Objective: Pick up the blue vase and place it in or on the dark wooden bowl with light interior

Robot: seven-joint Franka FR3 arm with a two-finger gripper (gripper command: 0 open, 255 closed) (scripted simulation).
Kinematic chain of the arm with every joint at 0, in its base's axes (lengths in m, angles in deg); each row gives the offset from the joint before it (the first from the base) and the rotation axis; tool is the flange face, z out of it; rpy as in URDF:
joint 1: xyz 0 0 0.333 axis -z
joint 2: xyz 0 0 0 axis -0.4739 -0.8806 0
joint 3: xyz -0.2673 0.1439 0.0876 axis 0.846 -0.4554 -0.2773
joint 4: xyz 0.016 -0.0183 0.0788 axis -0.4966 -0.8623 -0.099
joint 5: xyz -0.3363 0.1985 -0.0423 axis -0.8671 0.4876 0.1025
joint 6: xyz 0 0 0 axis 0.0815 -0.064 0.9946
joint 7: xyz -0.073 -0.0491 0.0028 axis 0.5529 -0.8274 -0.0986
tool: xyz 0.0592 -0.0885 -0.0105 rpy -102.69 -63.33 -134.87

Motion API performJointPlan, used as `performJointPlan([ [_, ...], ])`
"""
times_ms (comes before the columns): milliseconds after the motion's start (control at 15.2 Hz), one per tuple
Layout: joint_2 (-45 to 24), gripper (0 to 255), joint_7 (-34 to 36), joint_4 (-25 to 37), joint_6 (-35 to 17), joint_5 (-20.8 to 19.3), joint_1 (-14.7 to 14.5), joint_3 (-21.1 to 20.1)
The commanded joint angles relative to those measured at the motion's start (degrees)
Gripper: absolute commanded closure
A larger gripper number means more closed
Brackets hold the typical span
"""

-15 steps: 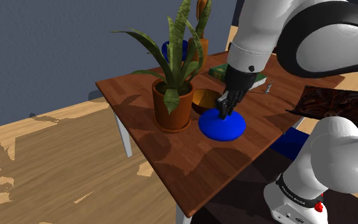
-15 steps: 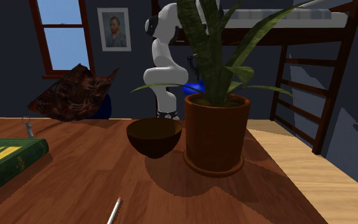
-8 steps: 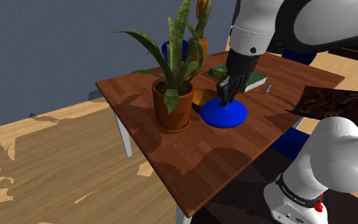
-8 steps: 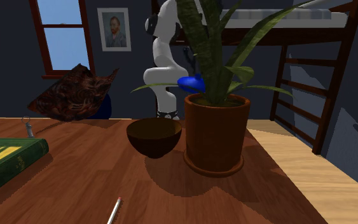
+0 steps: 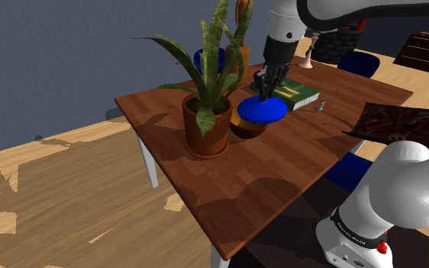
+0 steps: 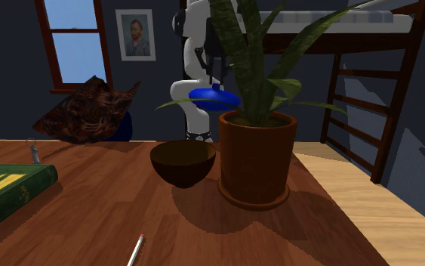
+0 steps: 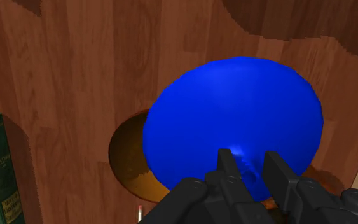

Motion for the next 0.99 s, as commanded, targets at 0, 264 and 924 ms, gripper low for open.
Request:
performJointPlan([
  [0, -2.9, 255, -2.1, 2.3, -0.7, -1.0, 0.9, 1.7],
  [264, -9.1, 255, -6.2, 8.4, -1.0, -2.5, 2.5, 4.9],
  [924, -16.4, 255, -10.4, 11.7, -5.3, -3.3, 4.0, 8.3],
])
